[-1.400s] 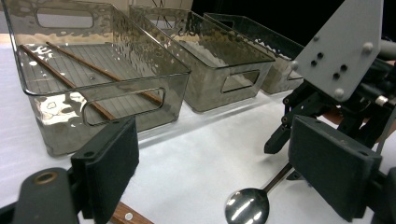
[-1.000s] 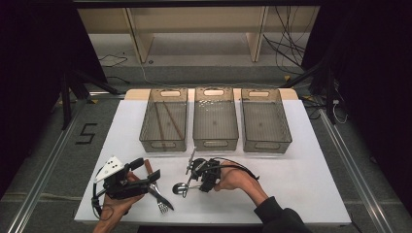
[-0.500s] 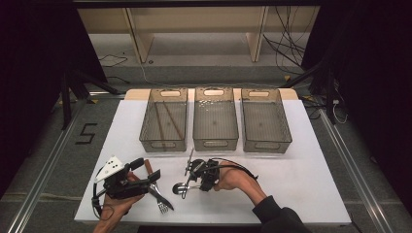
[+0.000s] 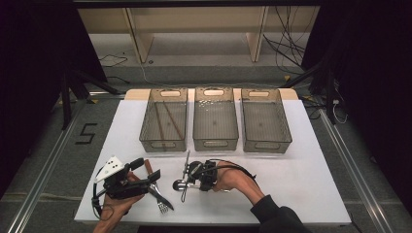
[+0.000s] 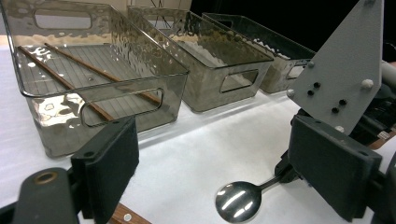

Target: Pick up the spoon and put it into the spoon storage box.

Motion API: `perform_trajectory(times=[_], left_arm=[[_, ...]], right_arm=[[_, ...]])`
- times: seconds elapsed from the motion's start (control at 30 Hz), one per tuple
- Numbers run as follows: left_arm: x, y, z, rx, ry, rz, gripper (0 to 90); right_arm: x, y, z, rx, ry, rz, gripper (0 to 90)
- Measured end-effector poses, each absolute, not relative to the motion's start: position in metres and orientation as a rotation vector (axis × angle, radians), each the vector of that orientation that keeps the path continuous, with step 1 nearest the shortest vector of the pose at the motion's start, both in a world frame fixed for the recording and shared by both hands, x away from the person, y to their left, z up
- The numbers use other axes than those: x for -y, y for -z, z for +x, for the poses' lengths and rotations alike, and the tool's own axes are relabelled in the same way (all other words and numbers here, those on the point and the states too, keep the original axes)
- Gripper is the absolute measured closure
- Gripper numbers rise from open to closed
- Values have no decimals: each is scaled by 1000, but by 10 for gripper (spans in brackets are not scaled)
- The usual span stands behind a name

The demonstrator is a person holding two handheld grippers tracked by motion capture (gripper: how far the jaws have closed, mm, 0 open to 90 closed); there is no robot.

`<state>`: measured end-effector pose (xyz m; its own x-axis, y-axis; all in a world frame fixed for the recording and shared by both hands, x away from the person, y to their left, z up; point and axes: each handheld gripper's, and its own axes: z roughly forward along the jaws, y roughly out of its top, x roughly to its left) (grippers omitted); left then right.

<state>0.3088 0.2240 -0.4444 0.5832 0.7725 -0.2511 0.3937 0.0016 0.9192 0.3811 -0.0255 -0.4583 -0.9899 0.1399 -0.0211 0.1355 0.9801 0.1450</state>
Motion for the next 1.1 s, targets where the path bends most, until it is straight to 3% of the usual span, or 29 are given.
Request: perform_trajectory(times=[1.1], left_arm=[[-224,444,309,-999,-393,1612,157]], right_arm=[[26,454,381,-3091,-247,253,855]])
